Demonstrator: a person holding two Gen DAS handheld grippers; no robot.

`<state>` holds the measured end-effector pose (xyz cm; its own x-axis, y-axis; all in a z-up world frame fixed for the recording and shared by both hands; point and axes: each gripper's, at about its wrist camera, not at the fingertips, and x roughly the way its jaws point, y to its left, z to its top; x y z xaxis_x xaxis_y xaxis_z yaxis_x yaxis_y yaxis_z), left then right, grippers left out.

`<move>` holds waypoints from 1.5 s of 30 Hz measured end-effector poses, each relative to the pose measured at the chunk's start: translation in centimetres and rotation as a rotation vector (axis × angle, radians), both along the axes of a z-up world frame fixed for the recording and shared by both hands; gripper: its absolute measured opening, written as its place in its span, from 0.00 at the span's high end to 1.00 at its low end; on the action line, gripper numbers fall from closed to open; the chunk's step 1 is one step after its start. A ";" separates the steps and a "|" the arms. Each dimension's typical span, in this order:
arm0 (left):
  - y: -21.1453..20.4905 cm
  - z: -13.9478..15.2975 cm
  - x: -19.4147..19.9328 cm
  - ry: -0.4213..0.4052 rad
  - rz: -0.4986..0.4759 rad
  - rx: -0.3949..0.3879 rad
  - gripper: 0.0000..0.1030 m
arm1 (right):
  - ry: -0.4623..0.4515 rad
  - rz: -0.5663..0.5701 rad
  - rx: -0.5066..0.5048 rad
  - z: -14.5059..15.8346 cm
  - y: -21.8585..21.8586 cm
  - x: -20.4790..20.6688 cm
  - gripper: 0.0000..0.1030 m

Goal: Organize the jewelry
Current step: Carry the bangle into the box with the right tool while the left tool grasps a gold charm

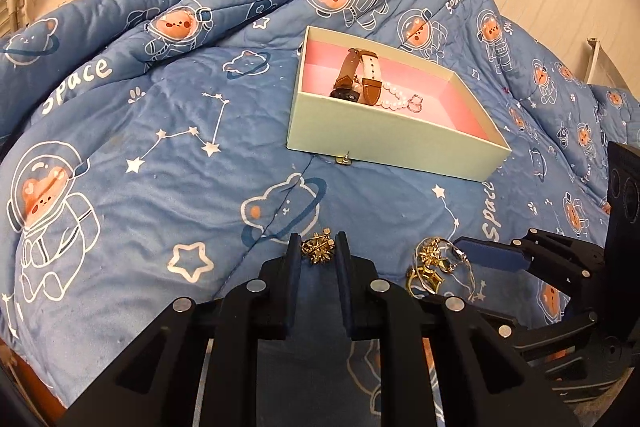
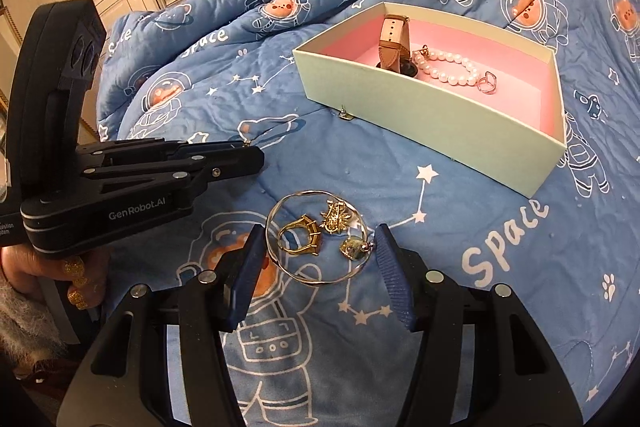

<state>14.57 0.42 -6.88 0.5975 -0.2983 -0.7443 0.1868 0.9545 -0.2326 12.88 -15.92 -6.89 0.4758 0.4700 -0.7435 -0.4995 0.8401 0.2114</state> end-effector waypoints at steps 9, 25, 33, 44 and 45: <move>-0.1 1.6 -1.8 -0.025 -0.016 -0.027 0.84 | -0.007 -0.011 0.065 2.2 -1.4 -0.7 0.46; -3.2 5.0 -0.2 -0.076 -0.116 -0.041 0.84 | -0.058 -0.060 0.066 5.8 -4.4 1.9 0.46; -4.0 5.5 2.1 -0.077 -0.136 -0.040 0.84 | -0.089 -0.073 0.036 6.9 -5.2 4.5 0.46; -6.0 5.9 6.1 -0.072 -0.172 -0.007 0.84 | -0.078 -0.098 -0.007 7.2 -5.8 9.7 0.46; -6.2 5.9 6.6 -0.069 -0.179 -0.003 0.84 | -0.072 -0.101 -0.010 7.1 -5.9 10.3 0.46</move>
<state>21.13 -5.83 -1.02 0.5845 -0.4069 -0.7020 0.3696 0.9037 -0.2161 23.20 -21.82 0.18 0.5726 0.4098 -0.7100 -0.4260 0.8887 0.1694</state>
